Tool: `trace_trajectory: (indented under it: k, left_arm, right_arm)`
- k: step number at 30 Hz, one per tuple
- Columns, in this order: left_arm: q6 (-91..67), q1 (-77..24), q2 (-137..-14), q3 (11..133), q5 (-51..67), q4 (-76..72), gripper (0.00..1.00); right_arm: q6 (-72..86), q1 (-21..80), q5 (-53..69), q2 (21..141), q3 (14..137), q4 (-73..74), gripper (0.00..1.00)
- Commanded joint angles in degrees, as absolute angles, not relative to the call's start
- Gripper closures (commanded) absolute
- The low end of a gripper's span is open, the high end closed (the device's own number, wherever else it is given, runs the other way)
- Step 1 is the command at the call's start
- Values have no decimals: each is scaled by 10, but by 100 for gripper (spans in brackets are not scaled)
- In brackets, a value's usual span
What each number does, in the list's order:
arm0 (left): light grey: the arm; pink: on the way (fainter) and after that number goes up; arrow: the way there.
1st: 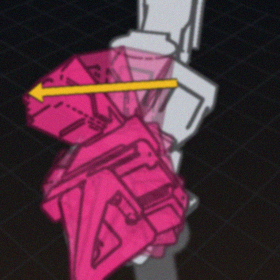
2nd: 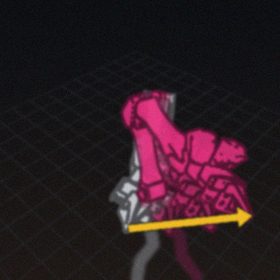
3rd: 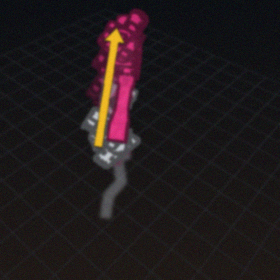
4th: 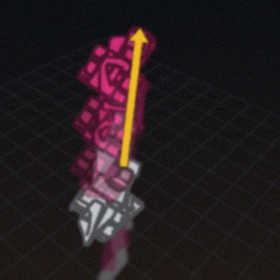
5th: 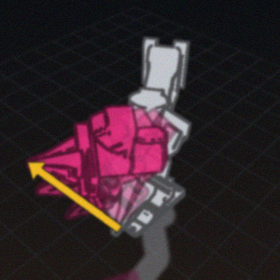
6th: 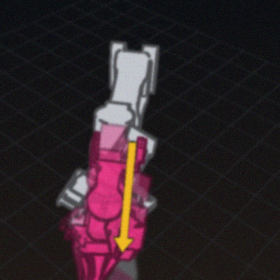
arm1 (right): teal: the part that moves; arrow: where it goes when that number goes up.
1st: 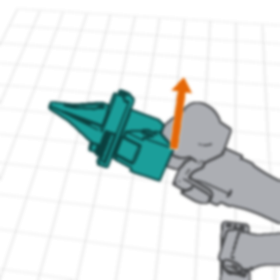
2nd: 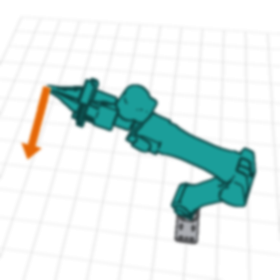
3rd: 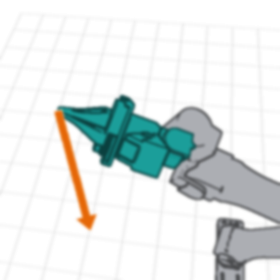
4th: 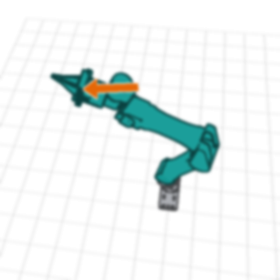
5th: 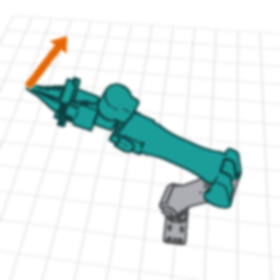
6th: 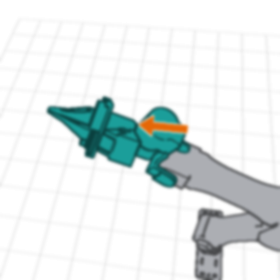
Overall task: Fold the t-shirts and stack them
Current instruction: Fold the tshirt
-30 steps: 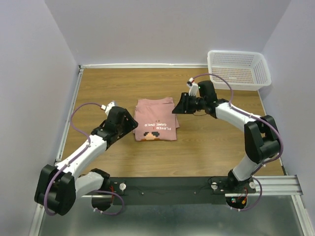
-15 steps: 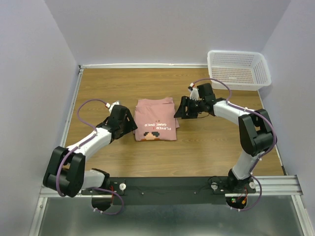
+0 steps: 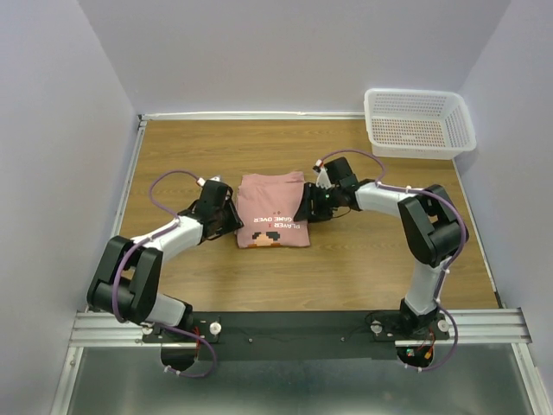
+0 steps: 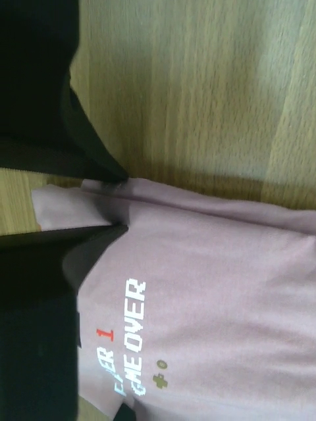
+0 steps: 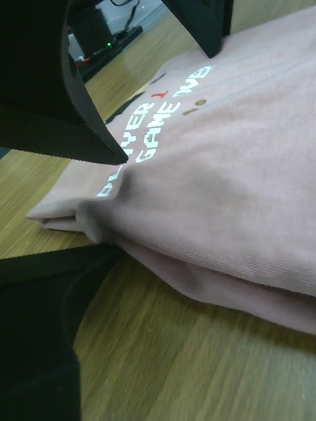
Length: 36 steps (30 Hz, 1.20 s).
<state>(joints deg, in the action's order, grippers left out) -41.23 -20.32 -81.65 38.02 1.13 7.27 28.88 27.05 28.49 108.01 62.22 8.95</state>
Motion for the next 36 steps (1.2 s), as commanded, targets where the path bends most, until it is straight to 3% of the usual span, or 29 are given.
trace_trajectory:
  k: [1, 5, 9, 14, 18, 20, 24, 29, 35, 36]
  left_arm:
    - [-422, -202, -803, 361, 61, 52, 68]
    - [-442, -202, -783, 328, 87, 30, 82]
    - [-461, -201, -779, 300, 97, 12, 98]
    - [-480, -198, -782, 269, 103, 7, 100]
    - [-482, -193, -759, 258, 104, 11, 90]
    - [-479, -192, -737, 258, 97, 23, 84]
    - [-471, -182, -694, 265, 67, 57, 66]
    - [-455, -148, -635, 276, 59, 83, 44]
    - [-429, -135, -631, 339, 46, 111, 43]
    - [-425, -135, -638, 351, 40, 110, 48]
  right_arm:
    - [304, 294, 257, 1106, 619, 98, 46]
    - [308, 297, 238, 1100, 605, 97, 58]
    - [302, 296, 223, 1099, 590, 92, 80]
    - [294, 296, 220, 1093, 570, 91, 83]
    - [291, 296, 217, 1065, 563, 92, 73]
    - [285, 295, 218, 1051, 564, 92, 61]
    - [287, 281, 215, 1036, 570, 95, 53]
    - [275, 253, 241, 1023, 586, 97, 36]
    - [263, 239, 276, 1023, 640, 100, 31]
    - [259, 239, 278, 1026, 661, 100, 32]
